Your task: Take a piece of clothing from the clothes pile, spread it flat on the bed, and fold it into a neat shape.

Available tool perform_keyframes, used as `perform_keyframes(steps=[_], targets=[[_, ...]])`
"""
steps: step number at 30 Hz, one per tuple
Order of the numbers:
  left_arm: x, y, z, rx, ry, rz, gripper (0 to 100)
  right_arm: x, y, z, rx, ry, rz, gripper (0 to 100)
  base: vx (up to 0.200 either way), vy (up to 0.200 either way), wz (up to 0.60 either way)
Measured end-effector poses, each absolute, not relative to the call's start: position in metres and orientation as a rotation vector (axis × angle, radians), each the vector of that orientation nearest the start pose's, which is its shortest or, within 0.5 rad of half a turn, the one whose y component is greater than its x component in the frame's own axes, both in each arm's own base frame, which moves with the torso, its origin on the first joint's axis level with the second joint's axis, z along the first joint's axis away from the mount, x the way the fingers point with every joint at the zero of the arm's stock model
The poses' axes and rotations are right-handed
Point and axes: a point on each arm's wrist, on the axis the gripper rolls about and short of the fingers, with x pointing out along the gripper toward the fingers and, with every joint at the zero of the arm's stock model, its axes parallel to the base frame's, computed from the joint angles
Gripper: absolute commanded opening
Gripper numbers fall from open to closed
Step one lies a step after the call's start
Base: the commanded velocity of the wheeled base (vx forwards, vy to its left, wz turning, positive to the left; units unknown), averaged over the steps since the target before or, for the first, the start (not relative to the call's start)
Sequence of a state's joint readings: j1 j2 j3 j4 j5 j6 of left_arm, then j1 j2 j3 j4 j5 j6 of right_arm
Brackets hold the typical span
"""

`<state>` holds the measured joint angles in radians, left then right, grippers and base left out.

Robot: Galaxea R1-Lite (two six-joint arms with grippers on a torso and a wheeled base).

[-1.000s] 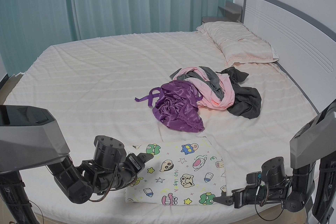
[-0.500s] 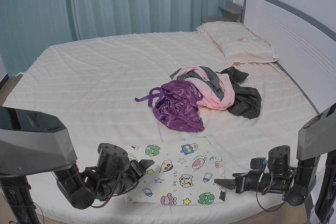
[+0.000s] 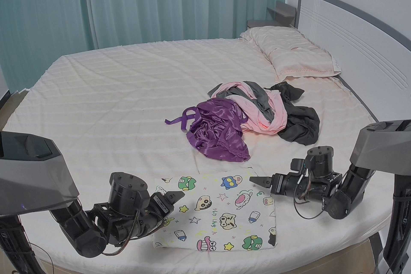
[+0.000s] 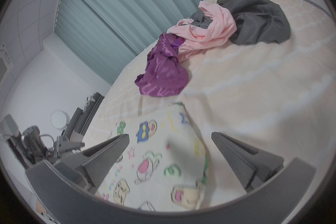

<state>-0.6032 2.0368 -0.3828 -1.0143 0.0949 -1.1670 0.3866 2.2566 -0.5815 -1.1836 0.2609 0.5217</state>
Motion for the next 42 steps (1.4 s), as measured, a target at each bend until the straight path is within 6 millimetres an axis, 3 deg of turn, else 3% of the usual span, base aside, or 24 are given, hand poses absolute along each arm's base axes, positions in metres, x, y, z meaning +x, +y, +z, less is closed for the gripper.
perform_keyframes(steps=[8,18,19,42], targets=[[0.230,-0.155,0.024,-0.887,0.799,-0.069,100,0.348,0.149,0.004,0.531,0.661,0.475,100,0.000,0.000,0.00],[0.231,-0.155,0.019,-0.880,0.809,-0.058,100,0.354,0.156,-0.008,0.531,0.677,0.483,100,0.000,0.000,0.00],[0.232,-0.155,0.018,-0.879,0.811,-0.057,100,0.354,0.157,-0.008,0.531,0.677,0.484,0,0.000,0.000,0.00],[0.231,-0.155,0.015,-0.869,0.821,-0.052,100,0.362,0.150,-0.008,0.553,0.657,0.448,0,0.000,0.000,0.00]])
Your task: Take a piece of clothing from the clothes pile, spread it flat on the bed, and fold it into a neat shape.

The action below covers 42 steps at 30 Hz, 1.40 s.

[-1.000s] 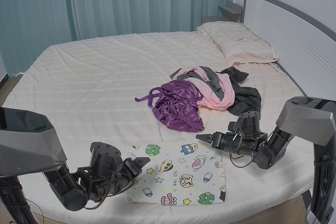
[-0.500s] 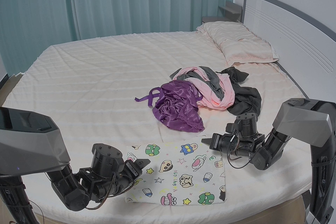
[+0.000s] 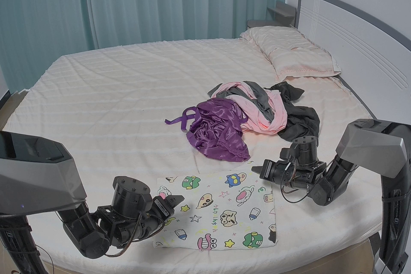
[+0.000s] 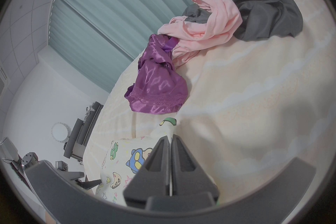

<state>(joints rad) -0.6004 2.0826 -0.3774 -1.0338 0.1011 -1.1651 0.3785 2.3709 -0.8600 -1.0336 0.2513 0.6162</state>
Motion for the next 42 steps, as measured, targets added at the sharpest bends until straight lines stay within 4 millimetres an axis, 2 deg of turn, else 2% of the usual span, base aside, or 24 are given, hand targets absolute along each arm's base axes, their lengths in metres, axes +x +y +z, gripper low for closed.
perform_keyframes(steps=[12,13,23,27,30,36,42], targets=[[0.231,-0.156,0.014,-0.865,0.824,-0.052,100,0.365,0.142,-0.009,0.576,0.657,0.422,0,0.000,0.000,0.00],[0.231,-0.156,0.014,-0.866,0.824,-0.053,100,0.365,0.142,-0.010,0.577,0.658,0.420,100,0.000,0.000,0.00],[0.230,-0.155,0.015,-0.869,0.822,-0.054,100,0.361,0.137,-0.007,0.585,0.664,0.410,100,0.000,0.000,0.00],[0.230,-0.155,0.016,-0.871,0.819,-0.055,100,0.348,0.131,-0.002,0.584,0.683,0.400,100,0.000,0.000,0.00],[0.229,-0.154,0.018,-0.874,0.816,-0.057,100,0.333,0.126,0.000,0.577,0.715,0.391,100,0.000,0.000,0.00],[0.228,-0.153,0.021,-0.881,0.809,-0.061,100,0.287,0.119,-0.002,0.552,0.817,0.385,100,0.000,0.000,0.00],[0.228,-0.153,0.023,-0.884,0.805,-0.064,100,0.240,0.122,-0.003,0.513,0.890,0.433,100,0.000,0.000,0.00]])
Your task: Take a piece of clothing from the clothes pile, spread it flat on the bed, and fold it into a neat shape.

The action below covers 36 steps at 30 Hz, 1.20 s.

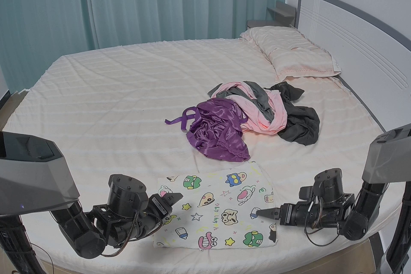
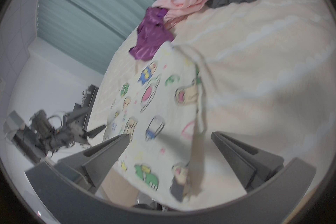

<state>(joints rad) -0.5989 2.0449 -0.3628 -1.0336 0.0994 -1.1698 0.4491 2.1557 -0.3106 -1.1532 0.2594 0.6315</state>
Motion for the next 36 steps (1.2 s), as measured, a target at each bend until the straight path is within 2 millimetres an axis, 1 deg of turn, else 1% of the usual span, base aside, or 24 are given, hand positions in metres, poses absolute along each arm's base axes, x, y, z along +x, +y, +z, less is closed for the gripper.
perform_keyframes(steps=[3,4,11,21,30,35,36], targets=[[0.228,-0.153,0.024,-0.885,0.804,-0.065,100,0.223,0.127,-0.005,0.492,0.908,0.472,100,0.000,0.000,0.00],[0.228,-0.153,0.024,-0.885,0.804,-0.065,100,0.219,0.128,-0.006,0.487,0.912,0.481,0,0.000,0.000,0.00],[0.228,-0.152,0.024,-0.886,0.803,-0.065,100,0.205,0.129,-0.012,0.462,0.950,0.491,0,0.000,0.000,0.00],[0.227,-0.153,0.024,-0.883,0.803,-0.067,100,0.198,0.124,-0.013,0.456,0.973,0.477,0,0.000,0.000,0.00],[0.227,-0.153,0.024,-0.878,0.802,-0.070,100,0.194,0.116,-0.007,0.450,0.959,0.462,0,0.000,0.000,0.00],[0.227,-0.152,0.025,-0.879,0.799,-0.067,100,0.191,0.113,-0.007,0.442,0.966,0.457,0,0.000,0.000,0.00],[0.228,-0.152,0.025,-0.879,0.798,-0.068,100,0.191,0.112,-0.007,0.441,0.967,0.456,100,0.000,0.000,0.00]])
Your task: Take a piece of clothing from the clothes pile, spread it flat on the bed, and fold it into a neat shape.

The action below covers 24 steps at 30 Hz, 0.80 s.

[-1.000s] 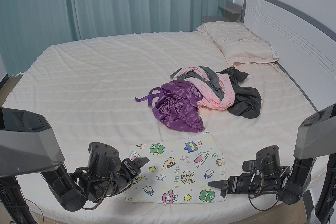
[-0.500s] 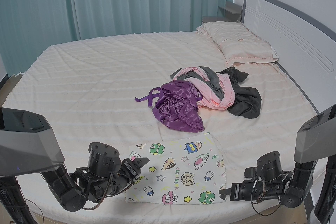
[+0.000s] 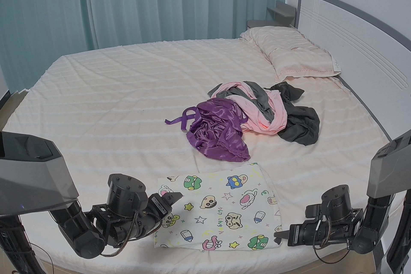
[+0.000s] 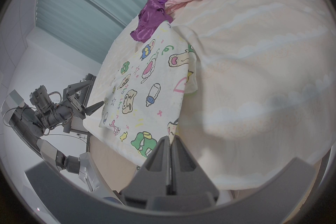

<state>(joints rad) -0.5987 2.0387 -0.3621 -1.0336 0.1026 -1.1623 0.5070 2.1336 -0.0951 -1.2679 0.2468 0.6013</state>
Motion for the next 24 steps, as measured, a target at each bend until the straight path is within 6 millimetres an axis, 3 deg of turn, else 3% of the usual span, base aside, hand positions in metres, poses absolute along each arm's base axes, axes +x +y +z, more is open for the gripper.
perform_keyframes(steps=[12,18,24], targets=[[0.229,-0.149,0.031,-0.885,0.750,-0.047,100,0.193,0.108,0.001,0.452,0.908,0.438,100,0.000,0.000,0.00],[0.228,-0.139,0.050,-0.855,0.644,-0.070,100,0.190,0.098,0.029,0.461,0.762,0.388,100,0.000,0.000,0.00],[0.220,-0.118,0.088,-0.768,0.460,-0.114,100,0.176,0.086,0.066,0.456,0.564,0.374,100,0.000,0.000,0.00]])
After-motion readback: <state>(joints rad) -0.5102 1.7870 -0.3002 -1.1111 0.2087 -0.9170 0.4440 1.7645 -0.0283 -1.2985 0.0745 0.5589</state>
